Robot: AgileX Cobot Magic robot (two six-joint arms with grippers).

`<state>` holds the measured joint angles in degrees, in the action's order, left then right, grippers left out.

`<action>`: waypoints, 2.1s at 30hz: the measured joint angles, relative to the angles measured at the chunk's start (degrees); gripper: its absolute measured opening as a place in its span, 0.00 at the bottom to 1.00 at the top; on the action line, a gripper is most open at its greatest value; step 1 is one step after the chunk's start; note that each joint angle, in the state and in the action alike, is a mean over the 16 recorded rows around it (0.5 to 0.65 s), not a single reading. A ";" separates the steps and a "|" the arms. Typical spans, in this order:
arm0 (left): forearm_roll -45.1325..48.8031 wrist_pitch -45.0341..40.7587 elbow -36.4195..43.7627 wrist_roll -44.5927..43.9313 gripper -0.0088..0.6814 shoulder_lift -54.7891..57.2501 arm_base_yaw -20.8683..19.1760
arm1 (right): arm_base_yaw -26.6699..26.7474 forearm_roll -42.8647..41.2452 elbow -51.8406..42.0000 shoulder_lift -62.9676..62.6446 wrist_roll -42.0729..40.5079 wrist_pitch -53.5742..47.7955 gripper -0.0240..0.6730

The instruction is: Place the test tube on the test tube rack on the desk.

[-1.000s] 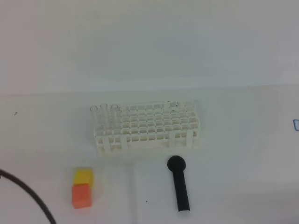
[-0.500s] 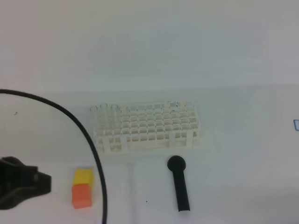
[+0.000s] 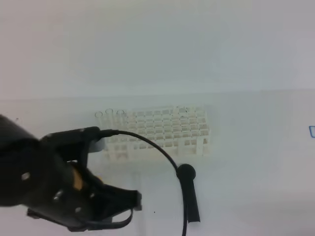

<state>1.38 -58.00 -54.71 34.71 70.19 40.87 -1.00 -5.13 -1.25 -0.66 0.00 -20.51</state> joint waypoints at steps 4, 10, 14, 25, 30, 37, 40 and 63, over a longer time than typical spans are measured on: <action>1.26 1.09 -3.18 3.91 0.01 7.04 2.68 | 0.00 0.00 0.00 0.00 -0.14 0.00 0.03; 1.27 0.35 -8.70 5.31 0.01 16.67 3.07 | 0.00 0.00 0.00 0.00 -0.59 0.00 0.03; 1.78 0.14 -11.83 5.36 0.02 21.85 3.07 | 0.00 0.00 0.00 0.00 -0.92 0.00 0.03; 2.66 1.34 -15.80 5.92 0.13 30.88 3.07 | 0.00 0.00 0.00 0.00 -1.30 0.00 0.03; 3.85 1.43 -16.13 6.04 0.18 32.61 3.07 | 0.00 0.00 0.00 0.00 -1.30 0.00 0.03; 5.44 1.56 -16.13 6.73 0.23 33.16 3.07 | 0.00 0.00 0.00 0.00 -1.33 0.00 0.03; 6.00 1.90 -16.13 7.04 0.29 33.16 3.07 | 0.00 0.00 0.00 0.00 -1.35 0.00 0.03; 6.18 4.59 -16.14 11.56 0.44 38.01 2.73 | 0.00 0.00 0.00 0.00 -1.42 0.00 0.03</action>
<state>7.55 -53.41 -70.85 46.26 108.19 43.60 -1.00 -5.13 -1.25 -0.66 -1.42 -20.51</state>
